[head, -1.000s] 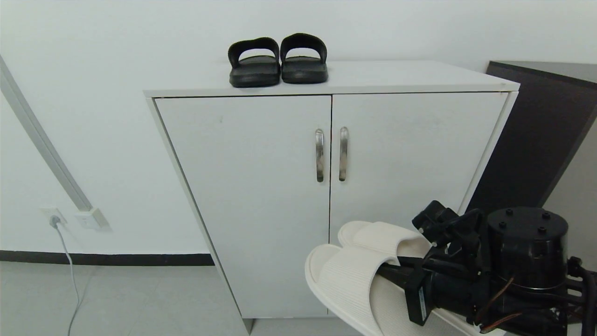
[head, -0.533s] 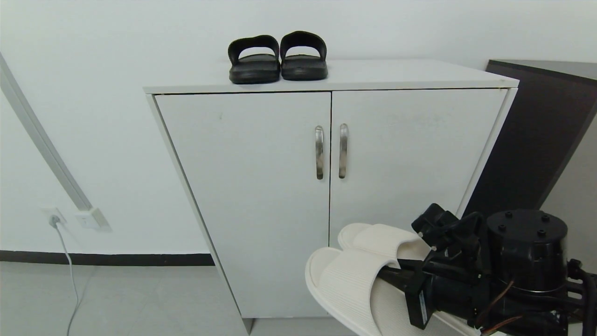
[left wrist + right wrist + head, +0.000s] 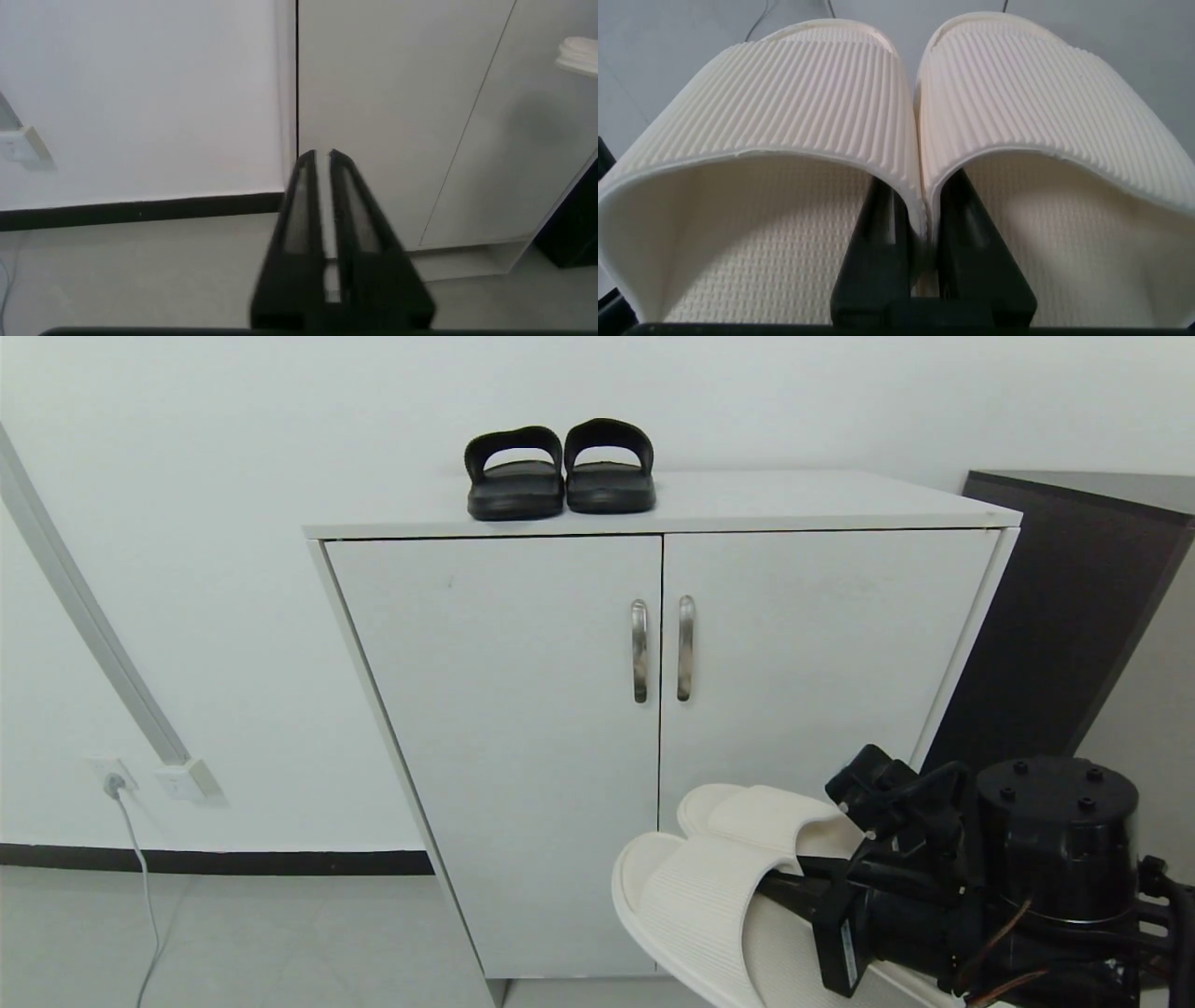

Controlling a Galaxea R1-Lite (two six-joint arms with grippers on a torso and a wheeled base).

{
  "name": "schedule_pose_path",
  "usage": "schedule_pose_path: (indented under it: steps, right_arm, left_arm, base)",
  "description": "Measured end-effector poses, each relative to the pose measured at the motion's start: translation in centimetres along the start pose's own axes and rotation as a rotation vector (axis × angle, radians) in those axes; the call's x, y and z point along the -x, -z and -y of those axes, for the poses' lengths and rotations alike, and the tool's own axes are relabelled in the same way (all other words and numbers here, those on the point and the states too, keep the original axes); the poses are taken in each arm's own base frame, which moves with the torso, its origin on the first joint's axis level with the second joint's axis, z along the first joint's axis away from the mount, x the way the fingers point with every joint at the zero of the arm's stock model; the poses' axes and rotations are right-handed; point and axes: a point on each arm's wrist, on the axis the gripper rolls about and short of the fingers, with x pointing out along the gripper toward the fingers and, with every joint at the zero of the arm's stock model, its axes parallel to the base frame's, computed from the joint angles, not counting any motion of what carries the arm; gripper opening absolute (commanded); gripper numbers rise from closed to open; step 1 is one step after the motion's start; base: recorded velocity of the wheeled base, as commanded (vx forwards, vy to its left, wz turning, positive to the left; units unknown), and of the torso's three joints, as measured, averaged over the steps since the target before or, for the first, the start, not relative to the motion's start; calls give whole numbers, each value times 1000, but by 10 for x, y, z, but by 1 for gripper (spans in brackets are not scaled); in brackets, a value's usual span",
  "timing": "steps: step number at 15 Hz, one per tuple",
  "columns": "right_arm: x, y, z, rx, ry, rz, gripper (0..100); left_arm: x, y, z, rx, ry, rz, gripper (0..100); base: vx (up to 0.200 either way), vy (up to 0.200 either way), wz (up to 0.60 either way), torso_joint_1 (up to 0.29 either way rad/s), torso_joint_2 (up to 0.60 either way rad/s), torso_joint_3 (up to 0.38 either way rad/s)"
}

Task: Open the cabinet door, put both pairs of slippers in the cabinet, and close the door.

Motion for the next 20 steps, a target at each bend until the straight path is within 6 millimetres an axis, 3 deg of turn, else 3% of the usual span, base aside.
schedule_pose_path:
  steps: [7, 11, 14, 17, 20]
  right_arm:
    - [1, 0, 0, 14, -2, 15, 0]
    - [1, 2, 0, 16, -3, 18, 0]
    - [0, 3, 0, 16, -4, 15, 0]
    - [0, 4, 0, 15, -5, 9, 0]
    - [-1, 6, 0, 15, -3, 2, 0]
  left_arm:
    - [0, -8, 0, -20, 2, -2, 100]
    - [-5, -64, 2, 39, 119, 16, 100]
    - [-35, -99, 5, 53, 316, -73, 100]
    - [-82, -123, 9, 69, 504, -103, 100]
    - [-132, -138, 28, 100, 716, -64, 100]
  base:
    - [0, 0, 0, 1, 106, 57]
    - [0, 0, 0, 0, 0, 0]
    - [0, 0, 0, 0, 0, 0]
    - [0, 0, 0, 0, 0, 0]
    - [0, 0, 0, 0, 0, 0]
